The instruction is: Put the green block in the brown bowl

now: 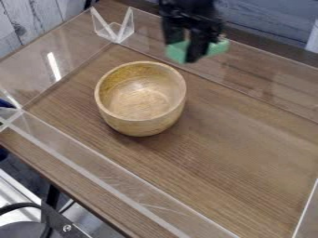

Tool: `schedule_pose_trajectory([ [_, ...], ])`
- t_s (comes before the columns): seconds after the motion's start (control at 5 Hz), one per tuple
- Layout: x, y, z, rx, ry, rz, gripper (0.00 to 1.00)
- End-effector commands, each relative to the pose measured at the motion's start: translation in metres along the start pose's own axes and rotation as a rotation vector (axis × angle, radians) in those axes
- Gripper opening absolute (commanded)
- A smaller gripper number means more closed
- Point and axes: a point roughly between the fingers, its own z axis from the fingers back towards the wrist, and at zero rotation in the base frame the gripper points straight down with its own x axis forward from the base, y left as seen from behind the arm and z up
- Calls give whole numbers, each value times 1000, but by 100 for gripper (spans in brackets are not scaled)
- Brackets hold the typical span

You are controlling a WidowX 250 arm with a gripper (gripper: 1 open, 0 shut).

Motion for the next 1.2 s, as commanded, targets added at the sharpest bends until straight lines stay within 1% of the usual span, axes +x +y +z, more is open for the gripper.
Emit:
schedule_pose_trajectory([
  [0.0,-15,32,12,34,-42,33,0],
  [0.2,-30,41,-4,45,-14,36,0],
  [0.4,-38,46,-20,52,11,38,0],
  [0.6,-41,48,-29,56,28,39,0],
  [1.0,-45,50,-42,54,55,43,0],
])
